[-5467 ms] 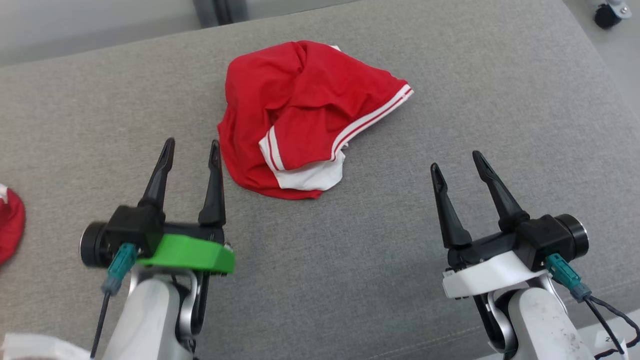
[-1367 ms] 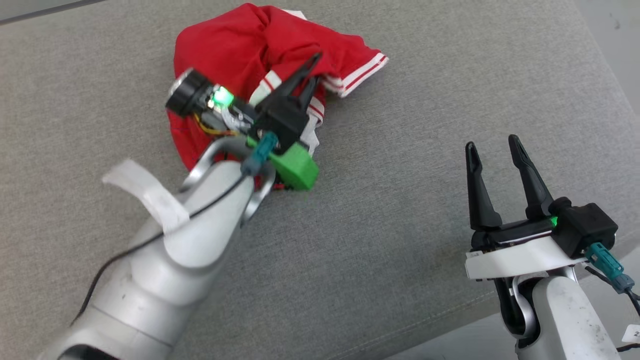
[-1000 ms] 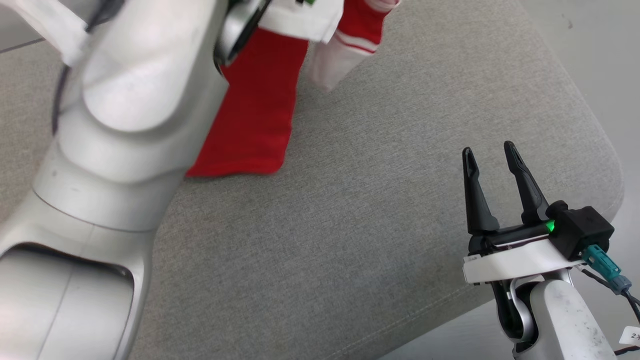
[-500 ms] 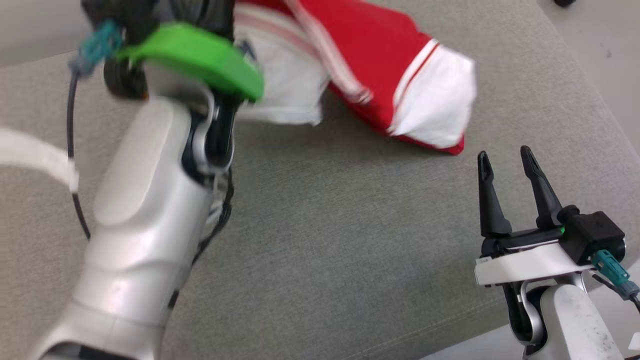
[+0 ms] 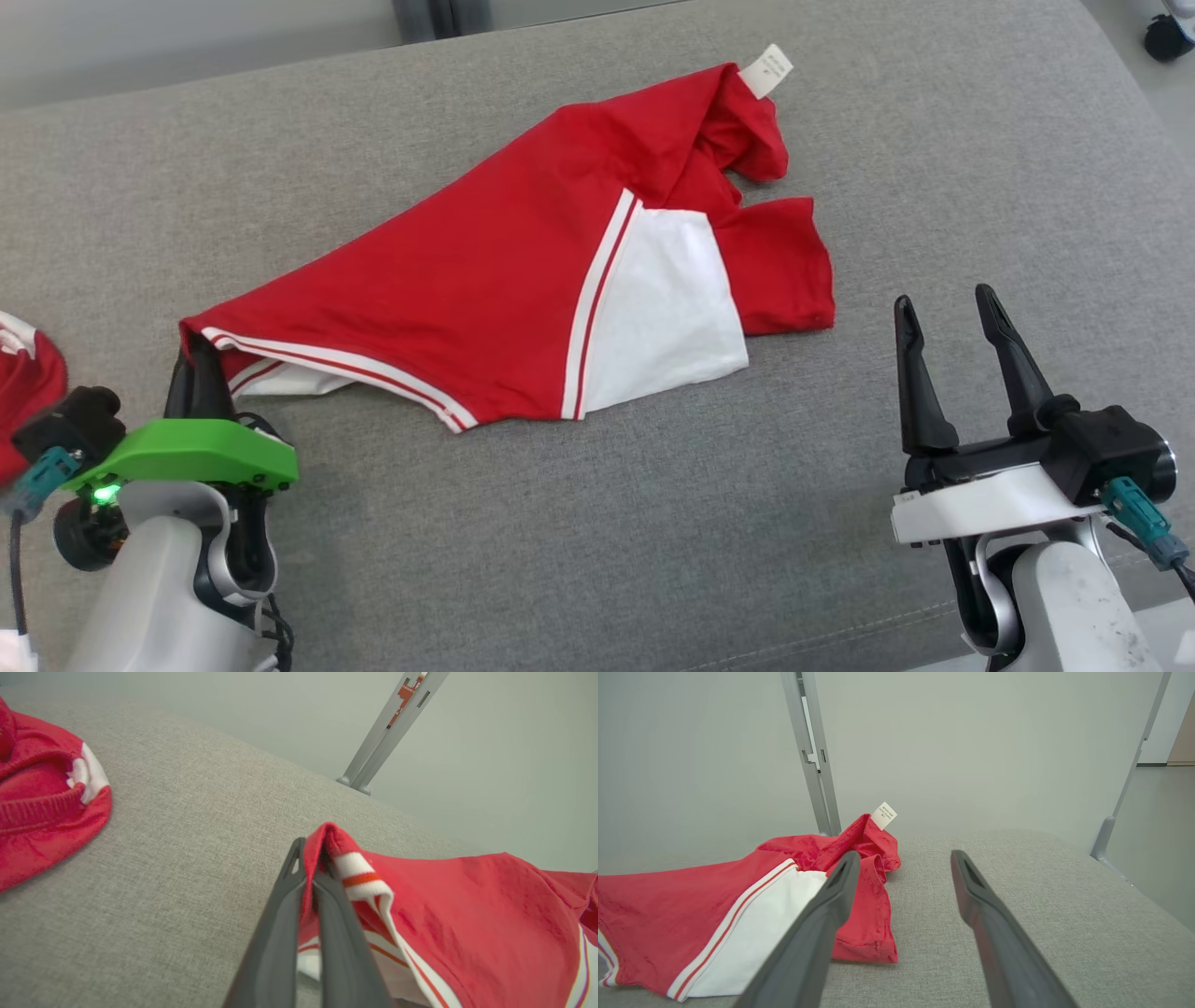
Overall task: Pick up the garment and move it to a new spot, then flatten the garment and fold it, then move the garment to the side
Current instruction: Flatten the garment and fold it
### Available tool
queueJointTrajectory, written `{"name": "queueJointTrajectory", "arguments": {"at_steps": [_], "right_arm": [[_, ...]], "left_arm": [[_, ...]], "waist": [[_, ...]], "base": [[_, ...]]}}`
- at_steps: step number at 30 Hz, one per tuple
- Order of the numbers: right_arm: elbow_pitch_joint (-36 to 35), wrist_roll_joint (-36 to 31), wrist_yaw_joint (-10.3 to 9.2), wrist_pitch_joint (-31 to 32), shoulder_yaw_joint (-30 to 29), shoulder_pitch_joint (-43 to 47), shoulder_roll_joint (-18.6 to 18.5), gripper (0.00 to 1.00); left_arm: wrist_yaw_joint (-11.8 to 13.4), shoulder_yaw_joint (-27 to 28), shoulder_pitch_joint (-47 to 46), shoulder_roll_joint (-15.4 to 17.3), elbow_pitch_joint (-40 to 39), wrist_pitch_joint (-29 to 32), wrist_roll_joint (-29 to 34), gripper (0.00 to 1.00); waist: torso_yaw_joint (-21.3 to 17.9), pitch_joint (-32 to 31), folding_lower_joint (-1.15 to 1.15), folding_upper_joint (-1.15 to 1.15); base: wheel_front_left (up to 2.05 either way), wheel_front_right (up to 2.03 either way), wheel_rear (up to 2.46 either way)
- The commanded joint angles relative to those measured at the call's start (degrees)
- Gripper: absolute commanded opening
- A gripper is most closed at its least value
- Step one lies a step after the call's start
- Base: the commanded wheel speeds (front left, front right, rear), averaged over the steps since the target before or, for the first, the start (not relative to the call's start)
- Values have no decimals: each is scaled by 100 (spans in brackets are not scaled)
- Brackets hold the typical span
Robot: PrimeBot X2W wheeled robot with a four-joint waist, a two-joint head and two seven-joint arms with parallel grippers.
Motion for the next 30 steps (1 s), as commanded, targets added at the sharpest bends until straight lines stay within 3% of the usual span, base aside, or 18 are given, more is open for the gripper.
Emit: {"name": "queueJointTrajectory", "arguments": {"at_steps": [1, 10, 12, 13, 19, 24, 30], "right_arm": [[5, -61, -8, -1, -6, 71, -10, 100], [-4, -156, -8, -1, 67, 2, -12, 100], [16, -176, -8, -1, 101, 11, -10, 100], [22, -171, -8, -1, 110, 14, -11, 100], [47, -186, -8, -1, 142, 53, -11, 100], [48, -192, -8, -1, 117, 96, -10, 100], [53, -197, -8, -1, 165, 51, -11, 100]], "left_arm": [[-10, 119, 81, 96, -98, -30, 209, 0], [119, 560, -40, 257, -457, -27, 1562, 0], [118, 609, -47, 209, -421, -27, 1796, 51], [138, 637, -55, 186, -406, -28, 1908, 100], [372, 795, 229, 28, -610, -22, 2638, 100], [667, 602, 639, -148, -1425, -20, 3640, 100], [83, -480, 853, -424, -1645, -19, 4346, 100]], "waist": [[93, -36, 0, 0], [216, -28, 0, 0], [226, -23, 0, 0], [228, -21, 0, 0], [241, -36, 0, 0], [293, -49, 0, 0], [339, 8, 0, 0]], "base": [[0, 0, 0], [0, 0, 0], [0, 0, 0], [0, 0, 0], [0, 0, 0], [0, 0, 0], [0, 0, 0]]}}
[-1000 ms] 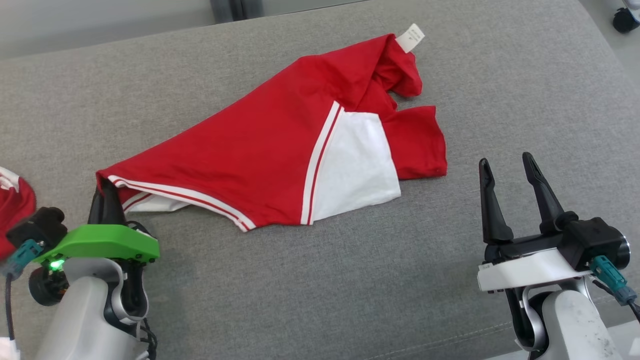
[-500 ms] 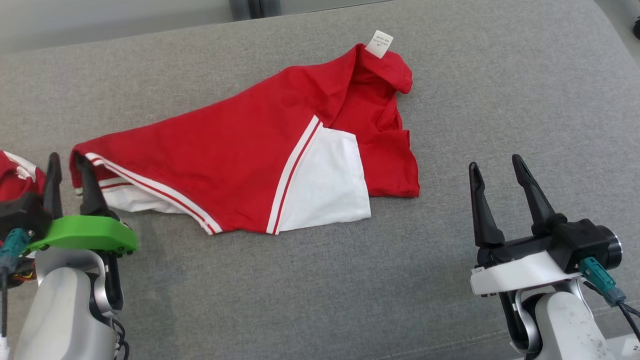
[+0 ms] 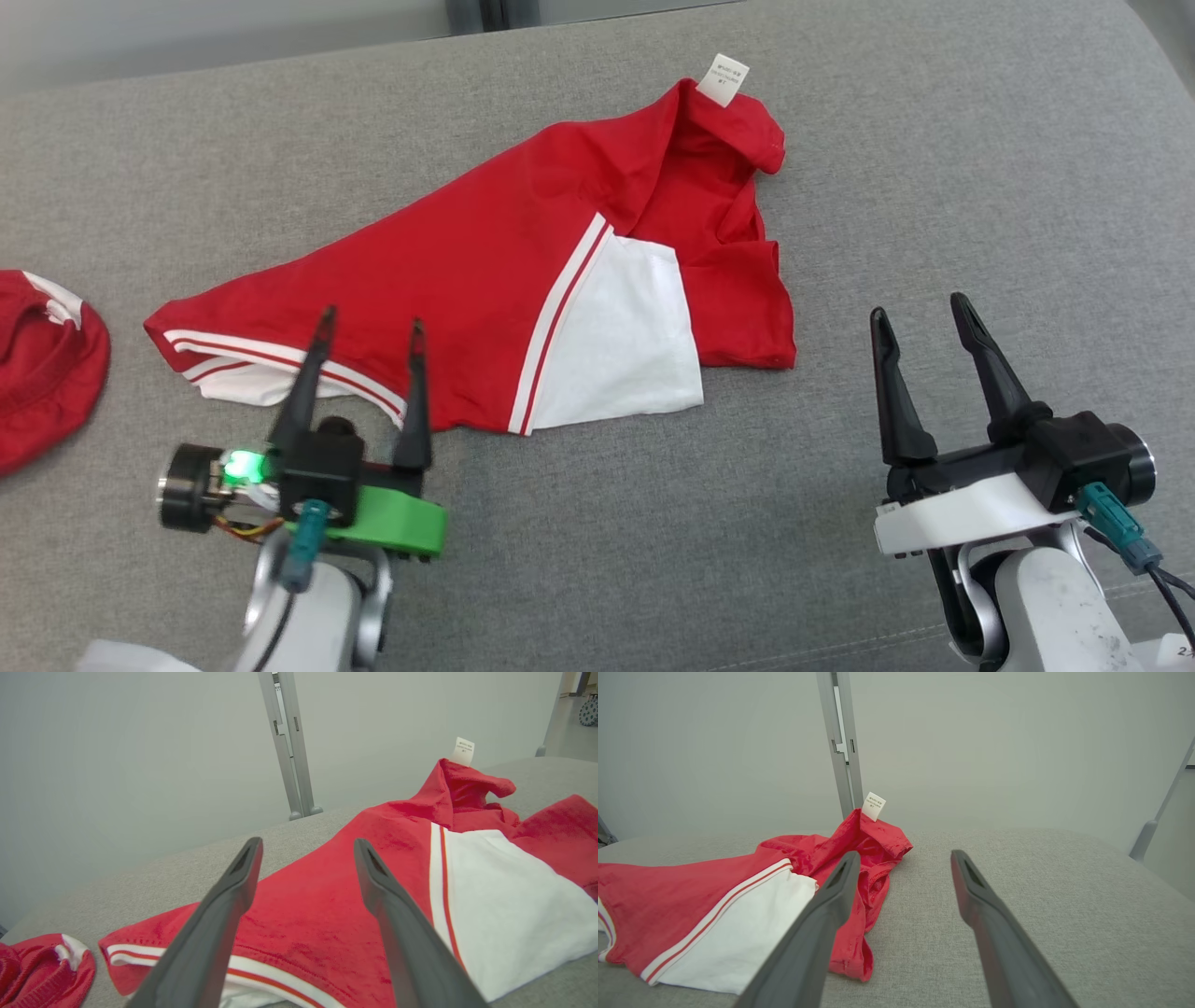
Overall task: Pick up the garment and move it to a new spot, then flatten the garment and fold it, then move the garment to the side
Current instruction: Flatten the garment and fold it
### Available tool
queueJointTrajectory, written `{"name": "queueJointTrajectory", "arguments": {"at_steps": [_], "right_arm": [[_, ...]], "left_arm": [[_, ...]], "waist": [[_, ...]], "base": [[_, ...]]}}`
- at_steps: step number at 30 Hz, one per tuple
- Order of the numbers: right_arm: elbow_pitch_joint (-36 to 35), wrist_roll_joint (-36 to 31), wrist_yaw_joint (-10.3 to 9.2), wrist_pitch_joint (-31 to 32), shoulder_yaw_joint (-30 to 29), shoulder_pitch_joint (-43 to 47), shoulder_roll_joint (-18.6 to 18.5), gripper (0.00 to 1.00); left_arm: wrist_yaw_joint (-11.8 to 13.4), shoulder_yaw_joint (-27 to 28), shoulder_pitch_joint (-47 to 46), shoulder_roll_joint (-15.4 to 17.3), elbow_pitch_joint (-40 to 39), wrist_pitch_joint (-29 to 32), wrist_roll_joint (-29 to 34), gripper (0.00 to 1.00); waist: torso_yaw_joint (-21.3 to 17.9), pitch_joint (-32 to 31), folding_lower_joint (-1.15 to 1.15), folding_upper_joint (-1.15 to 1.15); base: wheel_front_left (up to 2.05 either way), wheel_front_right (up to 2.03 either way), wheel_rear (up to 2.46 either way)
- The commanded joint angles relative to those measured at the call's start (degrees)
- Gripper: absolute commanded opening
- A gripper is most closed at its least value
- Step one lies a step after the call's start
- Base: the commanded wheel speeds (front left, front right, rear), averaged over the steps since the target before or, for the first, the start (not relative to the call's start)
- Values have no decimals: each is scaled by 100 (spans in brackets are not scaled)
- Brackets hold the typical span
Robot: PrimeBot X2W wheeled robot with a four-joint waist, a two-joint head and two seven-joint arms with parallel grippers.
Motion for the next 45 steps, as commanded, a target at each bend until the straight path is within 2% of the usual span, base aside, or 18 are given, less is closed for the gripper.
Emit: {"name": "queueJointTrajectory", "arguments": {"at_steps": [1, 2, 3, 10, 18, 28, 29, 31, 32, 39, 45], "right_arm": [[-1, -39, -8, -1, 23, 6, -11, 100], [-8, -34, -8, -1, 39, -16, -11, 100], [-27, -36, -8, -1, 51, -57, -11, 100], [-70, -48, -8, -1, -29, -196, -10, 100], [-126, 18, -8, -1, -65, -312, -10, 100], [-150, 79, -8, -1, -70, -416, -9, 100], [-152, 85, -8, 0, -78, -420, -9, 100], [-153, 97, -8, 0, -87, -415, -10, 100], [-150, 99, -8, 0, -86, -415, -10, 100], [-141, 115, -8, 0, -163, -368, -9, 100], [-244, 170, -8, 0, -110, -351, -10, 100]], "left_arm": [[-199, -237, 8, -19, 155, 5, 124, 100], [-322, -444, -74, -57, 303, 4, 237, 100], [-592, -815, -267, -146, 595, 3, 381, 100], [-1160, -1726, -947, -395, 1825, 84, 686, 100], [-1349, -2408, -1629, -562, 2559, 77, 627, 100], [-1287, -2958, -2029, -590, 2657, 70, 319, 100], [-1271, -3032, -2065, -590, 2665, 98, 282, 96], [-1222, -3130, -2117, -590, 2682, 126, 229, 45], [-1194, -3171, -2142, -589, 2722, 178, 238, 0], [-747, -3107, -2142, -558, 2833, 433, 128, 0], [-507, -2774, -1753, -329, 1916, 212, -195, 0]], "waist": [[-2, 33, 0, 0], [-12, 64, 0, 0], [-38, 127, 0, 0], [-192, 426, 0, 0], [-323, 715, 0, 0], [-424, 910, 0, 0], [-430, 923, 0, 0], [-445, 946, 0, 0], [-452, 953, 0, 0], [-410, 904, 0, 0], [-183, 790, 0, 0]], "base": [[0, 0, 0], [0, 0, 0], [0, 0, 0], [0, 0, 0], [0, 0, 0], [0, 0, 0], [0, 0, 0], [0, 0, 0], [0, 0, 0], [0, 0, 0], [0, 0, 0]]}}
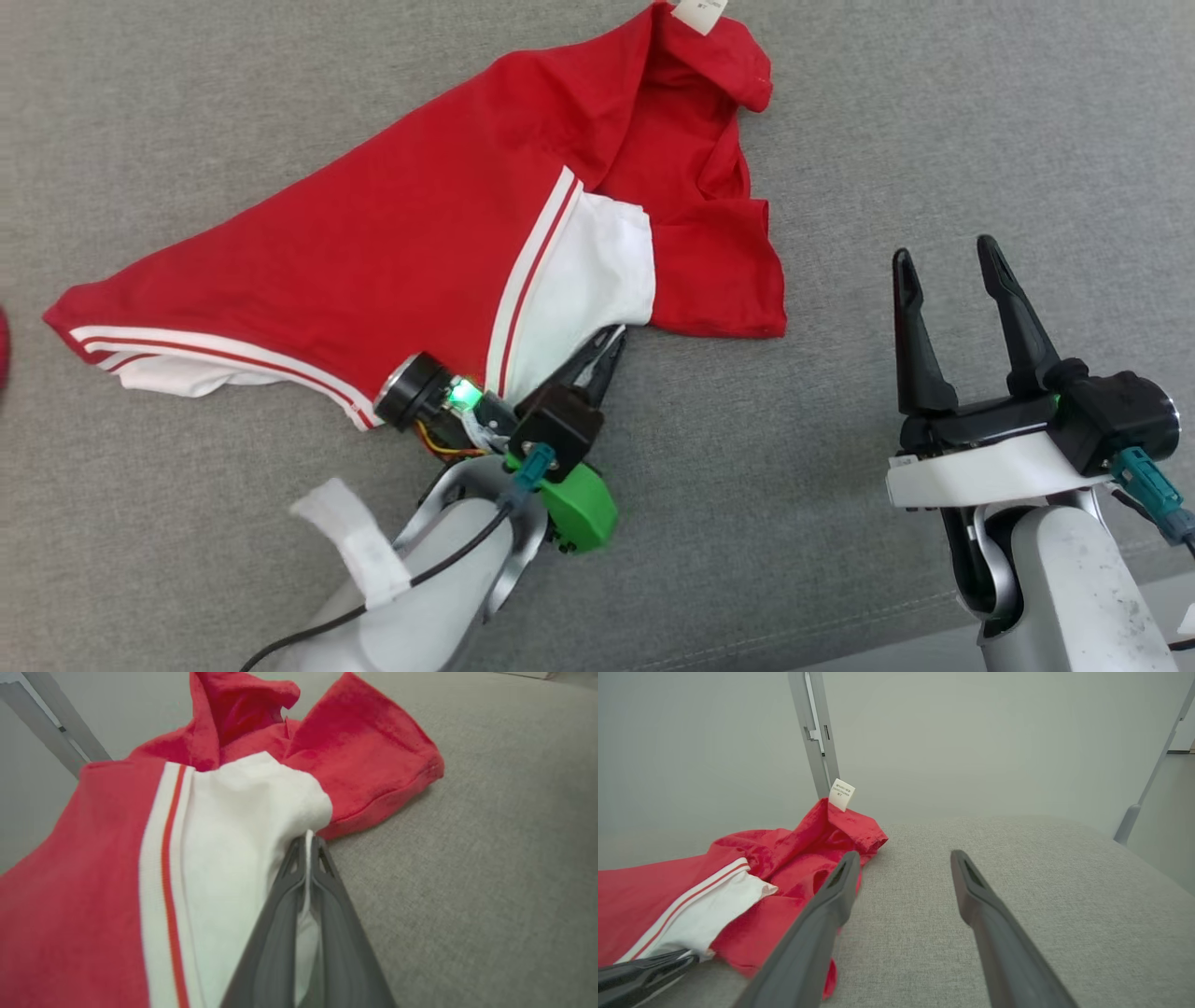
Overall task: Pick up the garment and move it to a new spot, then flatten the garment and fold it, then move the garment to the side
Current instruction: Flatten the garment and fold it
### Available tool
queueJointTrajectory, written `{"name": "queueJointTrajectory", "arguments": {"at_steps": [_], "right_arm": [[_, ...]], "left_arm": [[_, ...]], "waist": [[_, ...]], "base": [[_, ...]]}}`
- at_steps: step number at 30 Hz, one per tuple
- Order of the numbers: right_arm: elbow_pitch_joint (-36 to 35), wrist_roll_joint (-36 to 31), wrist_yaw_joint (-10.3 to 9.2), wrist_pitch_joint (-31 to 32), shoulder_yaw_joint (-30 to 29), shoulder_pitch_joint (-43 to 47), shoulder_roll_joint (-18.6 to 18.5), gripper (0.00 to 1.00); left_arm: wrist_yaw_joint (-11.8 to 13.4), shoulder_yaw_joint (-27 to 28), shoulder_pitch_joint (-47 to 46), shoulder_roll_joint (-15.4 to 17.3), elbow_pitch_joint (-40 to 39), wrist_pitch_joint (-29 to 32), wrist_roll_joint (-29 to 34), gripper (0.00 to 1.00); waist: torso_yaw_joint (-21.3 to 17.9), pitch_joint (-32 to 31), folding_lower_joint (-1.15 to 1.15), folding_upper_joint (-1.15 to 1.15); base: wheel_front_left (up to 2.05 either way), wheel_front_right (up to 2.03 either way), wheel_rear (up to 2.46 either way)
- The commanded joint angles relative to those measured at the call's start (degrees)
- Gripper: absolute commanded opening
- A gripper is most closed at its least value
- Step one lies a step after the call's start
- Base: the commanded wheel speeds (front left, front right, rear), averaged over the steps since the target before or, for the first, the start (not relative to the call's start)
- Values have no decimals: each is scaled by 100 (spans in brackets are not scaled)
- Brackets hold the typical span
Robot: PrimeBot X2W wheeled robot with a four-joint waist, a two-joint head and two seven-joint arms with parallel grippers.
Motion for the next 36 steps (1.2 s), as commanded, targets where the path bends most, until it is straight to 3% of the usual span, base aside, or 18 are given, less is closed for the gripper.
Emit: {"name": "queueJointTrajectory", "arguments": {"at_steps": [1, 5, 11, 17, 23, 28, 36], "right_arm": [[-54, 119, -8, 0, 25, -9, -8, 100], [81, 577, -8, 0, 11, -206, -12, 100], [914, 2041, -7, -1, 300, -793, -137, 100], [1831, 4700, -7, 82, 1142, -1710, -905, 100], [1964, 6888, -5, 755, 1355, -2311, -1614, 100], [2051, 7747, -5, 1159, 1324, -2558, -1916, 100], [2212, 8392, -4, 1524, 1161, -2806, -1989, 100]], "left_arm": [[98, 128, 138, 135, -290, -51, -74, 0], [403, 491, 521, 589, -1319, 0, -256, 0], [752, 939, 895, 1119, -2496, 177, -371, 0], [946, 1196, 1011, 1387, -2908, 220, -418, 0], [982, 1230, 927, 1479, -3049, 211, -375, 0], [1000, 1183, 867, 1468, -3083, 196, -350, 0], [979, 1100, 778, 1473, -3100, 208, -298, 0]], "waist": [[166, -59, 0, 0], [424, -69, 0, 0], [753, -29, 0, 0], [950, 85, 0, 0], [1120, 270, 0, 0], [1259, 411, 0, 0], [1398, 576, 0, 0]], "base": [[0, 0, 0], [0, 0, 0], [0, 0, 0], [0, 0, 0], [0, 0, 0], [0, 0, 0], [0, 0, 0]]}}
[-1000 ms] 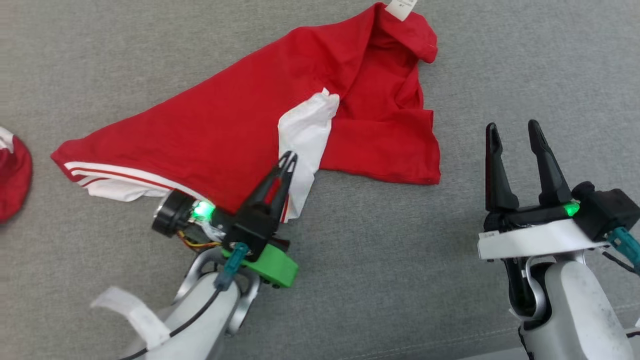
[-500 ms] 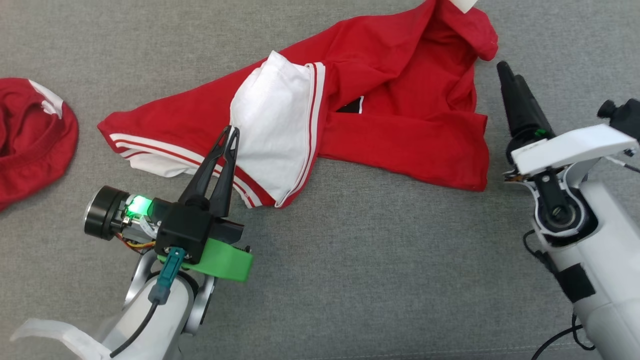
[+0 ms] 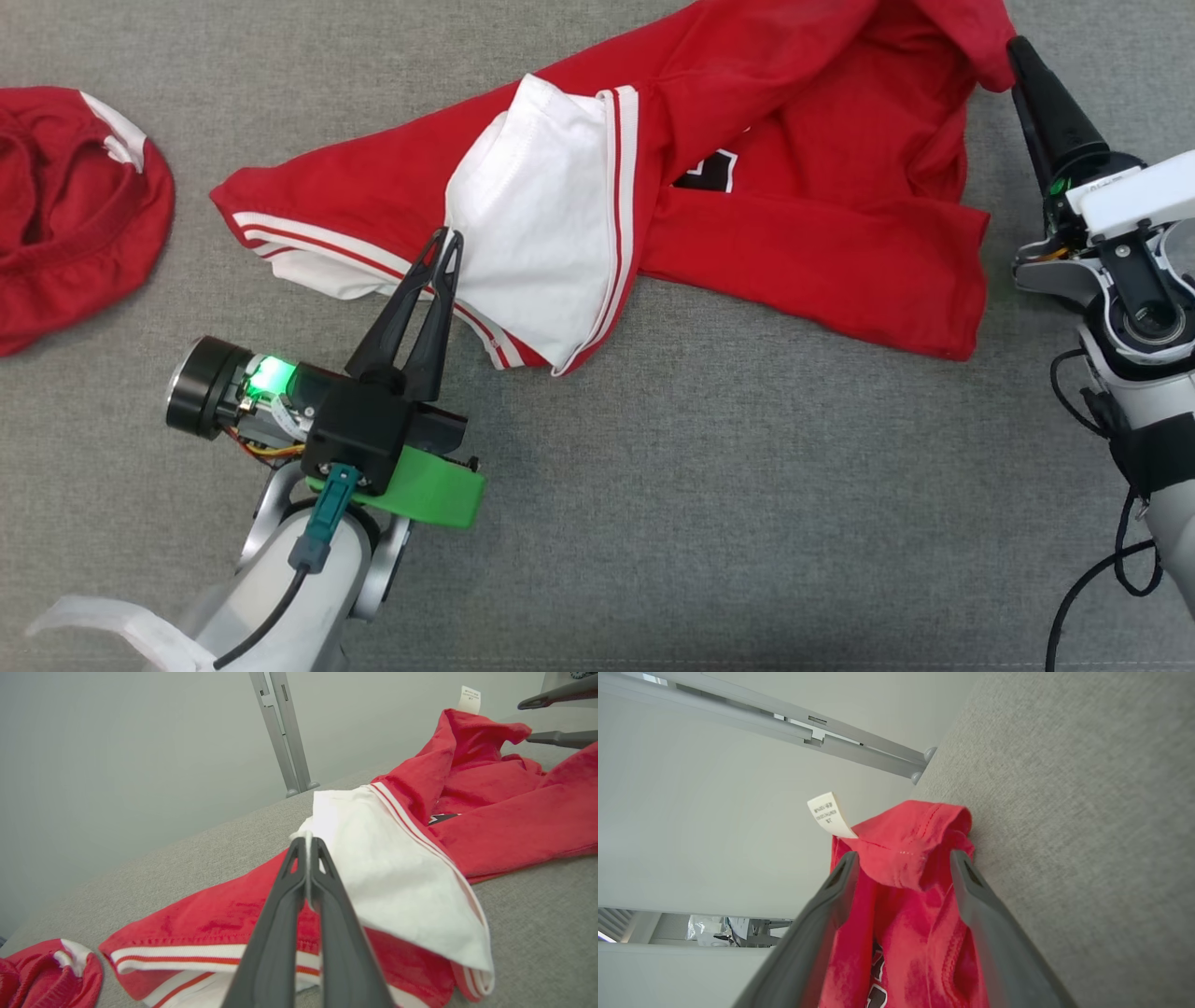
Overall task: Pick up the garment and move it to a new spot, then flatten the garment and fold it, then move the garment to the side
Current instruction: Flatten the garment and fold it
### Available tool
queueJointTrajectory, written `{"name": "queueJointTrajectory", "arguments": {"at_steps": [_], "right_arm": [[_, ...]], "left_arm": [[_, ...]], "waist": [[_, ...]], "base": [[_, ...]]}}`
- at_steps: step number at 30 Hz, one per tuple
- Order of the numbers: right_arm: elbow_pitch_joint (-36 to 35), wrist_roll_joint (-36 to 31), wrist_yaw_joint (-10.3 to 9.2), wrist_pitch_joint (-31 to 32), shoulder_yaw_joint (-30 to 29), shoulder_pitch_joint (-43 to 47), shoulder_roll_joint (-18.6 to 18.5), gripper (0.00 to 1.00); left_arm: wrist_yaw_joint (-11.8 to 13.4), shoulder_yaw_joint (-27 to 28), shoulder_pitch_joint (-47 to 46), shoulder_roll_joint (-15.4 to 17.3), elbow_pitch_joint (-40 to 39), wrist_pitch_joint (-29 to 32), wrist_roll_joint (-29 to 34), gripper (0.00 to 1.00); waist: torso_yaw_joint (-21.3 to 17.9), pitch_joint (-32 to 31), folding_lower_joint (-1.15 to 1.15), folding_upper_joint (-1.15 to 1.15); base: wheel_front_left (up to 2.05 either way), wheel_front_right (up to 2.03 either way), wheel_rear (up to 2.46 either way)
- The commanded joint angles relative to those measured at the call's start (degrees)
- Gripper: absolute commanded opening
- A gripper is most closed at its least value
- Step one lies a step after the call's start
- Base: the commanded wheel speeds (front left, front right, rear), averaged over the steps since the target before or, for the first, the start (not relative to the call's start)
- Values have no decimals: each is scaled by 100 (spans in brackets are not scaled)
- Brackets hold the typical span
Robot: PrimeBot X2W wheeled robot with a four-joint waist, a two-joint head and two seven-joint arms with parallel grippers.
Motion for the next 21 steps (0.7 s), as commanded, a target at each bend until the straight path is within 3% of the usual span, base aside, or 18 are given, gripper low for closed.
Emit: {"name": "queueJointTrajectory", "arguments": {"at_steps": [1, 7, 8, 9, 10, 12, 15, 16, 17, 18, 21], "right_arm": [[90, 108, 2, 80, -29, -63, 18, 100], [260, 359, 3, 393, -181, -219, 64, 100], [288, 393, 3, 453, -202, -240, 80, 82], [308, 406, 2, 488, -221, -250, 98, 74], [342, 439, 2, 547, -241, -248, 119, 54], [427, 467, 1, 691, -243, -260, 137, 41], [501, 474, 1, 929, -189, -212, 176, 43], [475, 457, 0, 998, -177, -204, 186, 40], [479, 478, -3, 1050, -186, -184, 209, 27], [426, 468, -3, 1109, -184, -179, 215, 0], [248, 377, -6, 1149, -233, -131, 174, 0]], "left_arm": [[30, -2, -92, 39, -17, 10, 50, 0], [25, -45, -180, 43, -44, 33, 82, 0], [28, -48, -194, 43, -46, 32, 83, 0], [32, -50, -210, 45, -48, 28, 90, 0], [36, -53, -225, 45, -48, 21, 95, 0], [48, -56, -245, 44, -34, 16, 94, 0], [65, -47, -290, 40, -27, 18, 99, 0], [75, -36, -305, 40, -34, 9, 99, 0], [83, -28, -312, 42, -35, 6, 91, 0], [89, -19, -323, 50, -32, -3, 83, 0], [113, 18, -342, 81, -21, -27, 78, 0]], "waist": [[61, 75, 0, 0], [138, 225, 0, 0], [148, 253, 0, 0], [154, 275, 0, 0], [164, 297, 0, 0], [179, 320, 0, 0], [193, 336, 0, 0], [195, 342, 0, 0], [194, 343, 0, 0], [192, 343, 0, 0], [179, 322, 0, 0]], "base": [[0, 0, 0], [0, 0, 0], [0, 0, 0], [0, 0, 0], [0, 0, 0], [0, 0, 0], [0, 0, 0], [0, 0, 0], [0, 0, 0], [0, 0, 0], [0, 0, 0]]}}
